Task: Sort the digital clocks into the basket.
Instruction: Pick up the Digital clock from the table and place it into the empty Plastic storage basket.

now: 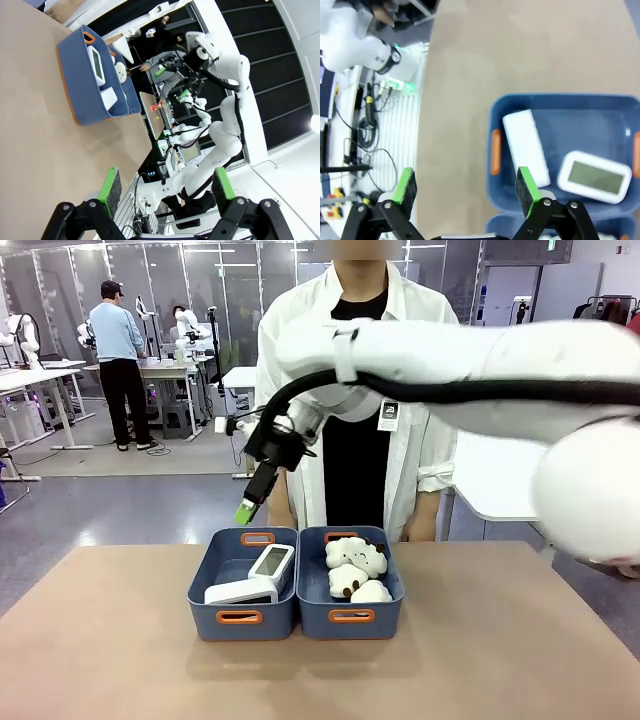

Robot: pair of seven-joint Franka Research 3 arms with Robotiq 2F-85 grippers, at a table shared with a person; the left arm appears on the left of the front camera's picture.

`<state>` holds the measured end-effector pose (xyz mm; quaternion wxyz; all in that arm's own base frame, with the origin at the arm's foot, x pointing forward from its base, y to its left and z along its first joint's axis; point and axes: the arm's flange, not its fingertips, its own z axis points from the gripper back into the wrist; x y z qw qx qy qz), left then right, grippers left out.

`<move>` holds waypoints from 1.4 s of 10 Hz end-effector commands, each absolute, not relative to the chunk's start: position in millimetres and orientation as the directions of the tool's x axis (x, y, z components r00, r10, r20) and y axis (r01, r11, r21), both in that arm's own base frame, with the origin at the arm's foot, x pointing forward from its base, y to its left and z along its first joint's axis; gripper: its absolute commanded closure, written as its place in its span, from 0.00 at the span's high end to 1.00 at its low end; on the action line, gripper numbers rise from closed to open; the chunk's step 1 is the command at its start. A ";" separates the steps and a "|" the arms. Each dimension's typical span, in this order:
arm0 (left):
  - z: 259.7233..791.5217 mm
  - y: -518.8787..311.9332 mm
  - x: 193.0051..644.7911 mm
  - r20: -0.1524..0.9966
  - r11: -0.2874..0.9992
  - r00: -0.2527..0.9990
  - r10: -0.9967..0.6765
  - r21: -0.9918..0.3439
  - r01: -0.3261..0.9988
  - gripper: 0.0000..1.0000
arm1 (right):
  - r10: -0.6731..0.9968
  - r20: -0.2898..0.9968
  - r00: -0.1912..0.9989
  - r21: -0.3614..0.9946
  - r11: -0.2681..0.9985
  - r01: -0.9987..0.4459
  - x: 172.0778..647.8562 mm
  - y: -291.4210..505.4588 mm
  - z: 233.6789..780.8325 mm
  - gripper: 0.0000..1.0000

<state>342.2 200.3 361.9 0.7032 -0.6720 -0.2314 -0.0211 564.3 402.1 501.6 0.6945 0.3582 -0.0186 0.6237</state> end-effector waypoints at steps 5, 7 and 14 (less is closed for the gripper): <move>364.4 199.1 338.2 0.354 0.098 0.894 0.274 -0.935 0.340 0.93 | 0.451 0.693 0.563 0.599 0.075 -0.798 408.3 212.1 484.6 1.00; 364.4 199.1 338.2 0.354 0.098 0.894 0.274 -0.935 0.340 0.93 | 0.250 0.689 0.680 0.686 0.078 -0.724 369.2 159.7 477.5 1.00; 364.4 199.1 338.2 0.354 0.098 0.894 0.274 -0.935 0.340 0.93 | -0.094 0.420 0.903 0.902 0.157 -0.403 299.5 -6.5 429.2 1.00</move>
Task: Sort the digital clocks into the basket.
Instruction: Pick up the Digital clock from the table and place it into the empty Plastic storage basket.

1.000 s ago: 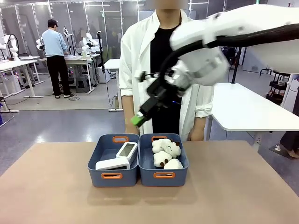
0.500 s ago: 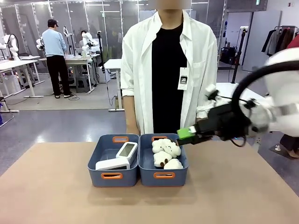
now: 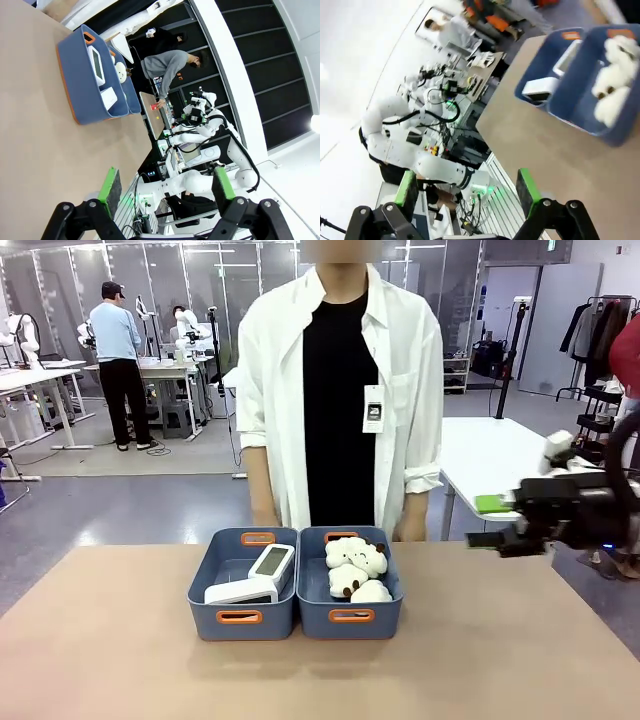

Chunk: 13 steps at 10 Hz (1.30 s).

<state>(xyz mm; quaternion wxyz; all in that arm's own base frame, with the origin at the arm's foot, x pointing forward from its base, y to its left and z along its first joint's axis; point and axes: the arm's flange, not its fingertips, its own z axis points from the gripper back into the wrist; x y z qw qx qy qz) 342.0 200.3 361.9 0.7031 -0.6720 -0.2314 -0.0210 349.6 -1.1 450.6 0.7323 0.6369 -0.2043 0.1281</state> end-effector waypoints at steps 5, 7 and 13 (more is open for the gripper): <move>364.4 199.1 338.2 0.354 0.098 0.894 0.274 -0.935 0.340 0.93 | -0.105 0.377 0.920 0.914 0.205 -0.351 336.7 -60.2 417.1 1.00; 364.4 199.1 338.2 0.354 0.098 0.894 0.274 -0.935 0.340 0.93 | -0.105 0.377 0.920 0.914 0.205 -0.351 336.7 -60.2 417.1 1.00; 364.4 199.1 338.2 0.354 0.098 0.894 0.274 -0.935 0.340 0.93 | -0.105 0.377 0.920 0.914 0.205 -0.351 336.7 -60.2 417.1 1.00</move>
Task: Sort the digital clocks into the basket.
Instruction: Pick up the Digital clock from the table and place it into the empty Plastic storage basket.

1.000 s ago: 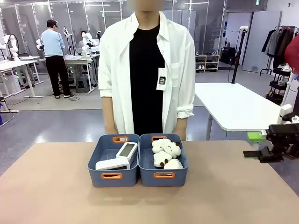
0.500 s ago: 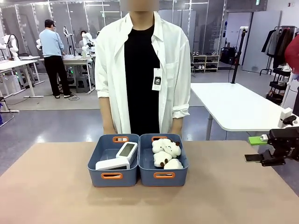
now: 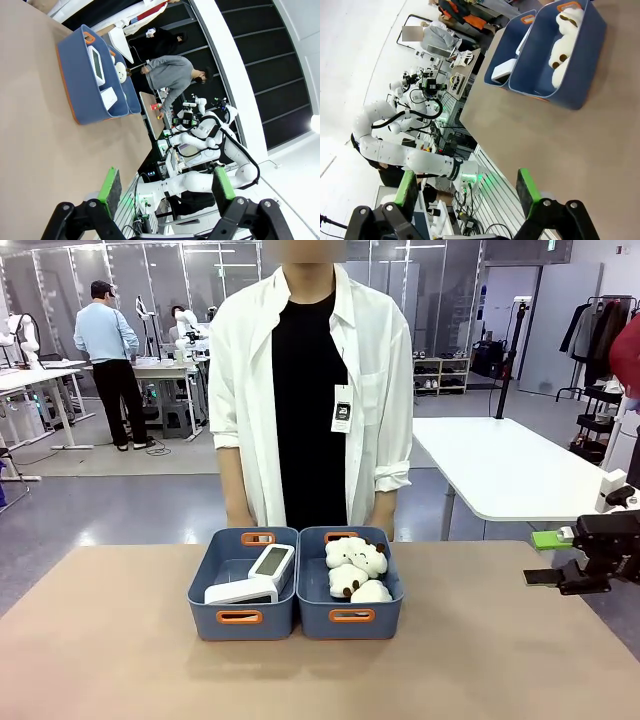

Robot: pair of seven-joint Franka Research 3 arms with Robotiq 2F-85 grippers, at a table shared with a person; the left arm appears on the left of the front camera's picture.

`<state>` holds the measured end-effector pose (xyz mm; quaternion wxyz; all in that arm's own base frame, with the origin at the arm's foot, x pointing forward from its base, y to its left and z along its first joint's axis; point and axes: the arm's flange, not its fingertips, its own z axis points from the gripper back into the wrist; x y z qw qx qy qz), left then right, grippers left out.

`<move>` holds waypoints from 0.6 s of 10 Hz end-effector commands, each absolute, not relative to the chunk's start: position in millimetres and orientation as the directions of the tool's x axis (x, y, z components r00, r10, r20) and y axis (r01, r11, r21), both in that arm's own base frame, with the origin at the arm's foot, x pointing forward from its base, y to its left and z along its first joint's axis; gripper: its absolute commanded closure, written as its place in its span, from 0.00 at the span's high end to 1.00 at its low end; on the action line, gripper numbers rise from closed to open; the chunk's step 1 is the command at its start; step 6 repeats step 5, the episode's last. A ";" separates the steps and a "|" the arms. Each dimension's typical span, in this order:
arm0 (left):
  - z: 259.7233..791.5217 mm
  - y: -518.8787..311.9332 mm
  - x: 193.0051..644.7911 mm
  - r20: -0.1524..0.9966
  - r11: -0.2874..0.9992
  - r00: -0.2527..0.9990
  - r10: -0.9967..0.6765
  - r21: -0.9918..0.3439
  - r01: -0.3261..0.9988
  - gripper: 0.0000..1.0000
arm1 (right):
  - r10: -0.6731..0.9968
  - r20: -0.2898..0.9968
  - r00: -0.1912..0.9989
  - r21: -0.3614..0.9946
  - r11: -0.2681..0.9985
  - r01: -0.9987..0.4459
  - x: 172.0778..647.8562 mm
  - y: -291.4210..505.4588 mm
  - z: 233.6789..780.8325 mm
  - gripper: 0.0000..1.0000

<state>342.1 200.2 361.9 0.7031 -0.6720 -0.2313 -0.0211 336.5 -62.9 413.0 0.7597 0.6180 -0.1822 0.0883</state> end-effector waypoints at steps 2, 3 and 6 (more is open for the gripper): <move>364.4 199.1 338.2 0.354 0.098 0.894 0.274 -0.935 0.340 0.93 | -0.105 0.377 0.920 0.914 0.205 -0.351 336.7 -60.2 417.1 1.00; 364.4 199.1 338.2 0.354 0.098 0.894 0.274 -0.935 0.340 0.93 | -0.105 0.377 0.920 0.914 0.205 -0.351 336.7 -60.2 417.1 1.00; 364.4 199.1 338.2 0.354 0.098 0.894 0.274 -0.935 0.340 0.93 | -0.105 0.377 0.920 0.914 0.205 -0.351 336.7 -60.2 417.1 1.00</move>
